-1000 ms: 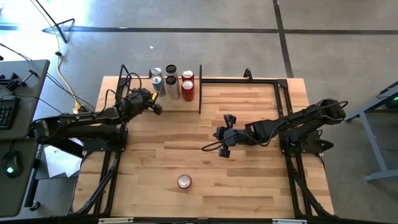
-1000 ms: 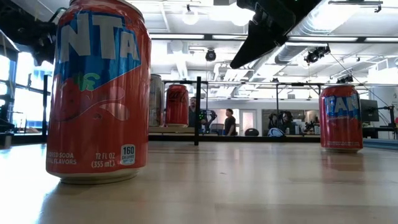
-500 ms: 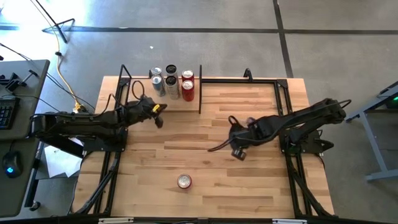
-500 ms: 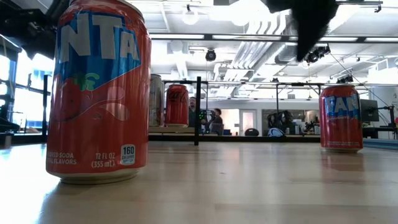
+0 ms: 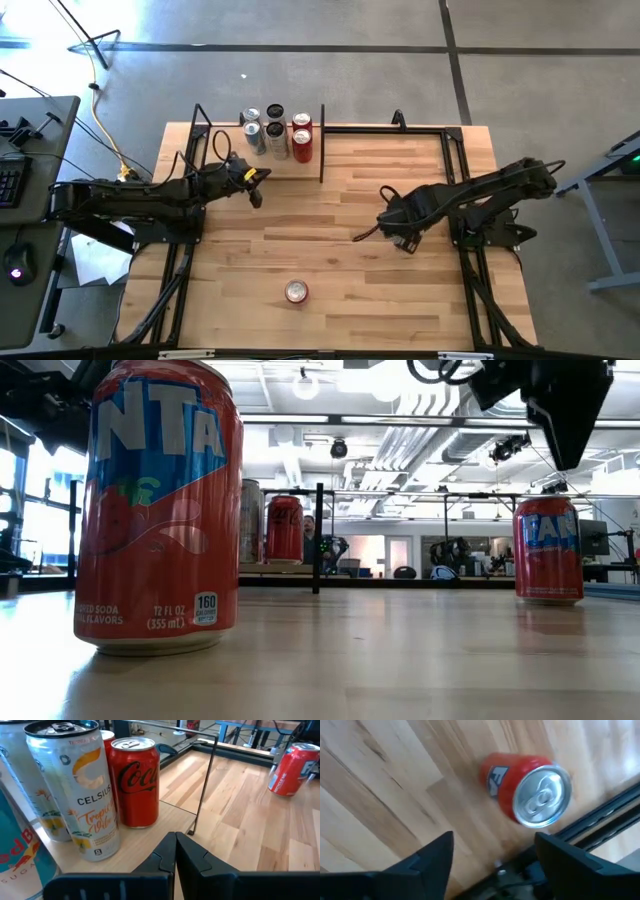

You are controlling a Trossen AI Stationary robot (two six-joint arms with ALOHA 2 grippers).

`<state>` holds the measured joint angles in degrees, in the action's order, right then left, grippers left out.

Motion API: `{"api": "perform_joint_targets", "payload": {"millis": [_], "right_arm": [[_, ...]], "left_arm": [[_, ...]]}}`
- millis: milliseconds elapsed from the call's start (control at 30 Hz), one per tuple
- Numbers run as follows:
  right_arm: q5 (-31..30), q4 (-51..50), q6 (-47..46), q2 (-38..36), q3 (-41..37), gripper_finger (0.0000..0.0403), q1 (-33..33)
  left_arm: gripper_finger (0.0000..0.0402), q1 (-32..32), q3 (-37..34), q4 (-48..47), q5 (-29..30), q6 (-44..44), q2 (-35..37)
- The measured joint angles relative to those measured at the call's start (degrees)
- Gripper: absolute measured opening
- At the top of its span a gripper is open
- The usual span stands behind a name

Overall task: Place canned beverage on shelf
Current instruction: Put the top red soda can on the shelf

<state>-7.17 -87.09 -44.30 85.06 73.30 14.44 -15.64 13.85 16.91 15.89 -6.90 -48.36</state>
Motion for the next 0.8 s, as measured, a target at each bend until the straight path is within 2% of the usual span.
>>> {"api": "perform_joint_targets", "payload": {"millis": [133, 367, 567, 800], "right_arm": [[-2.4, -1.3, 8.2, 0.0, 0.0, 0.0287, -2.1], [-3.2, -0.7, 17.4, 0.0, -0.1, 0.0288, -8.6], [0.6, 2.5, 22.6, 0.0, -0.1, 0.0288, -12.5], [1.2, 3.0, 25.1, 0.0, -0.1, 0.0288, -13.8]], "left_arm": [[0.0, 0.0, 0.0, 0.0, -1.1, -0.2, 0.0], [0.0, 0.0, 0.0, 0.0, -1.5, -0.3, 0.0], [0.0, 0.0, 0.0, -0.9, -2.5, -0.4, 0.0], [0.0, 0.0, 0.0, -1.3, -2.5, -0.4, 0.0]]}}
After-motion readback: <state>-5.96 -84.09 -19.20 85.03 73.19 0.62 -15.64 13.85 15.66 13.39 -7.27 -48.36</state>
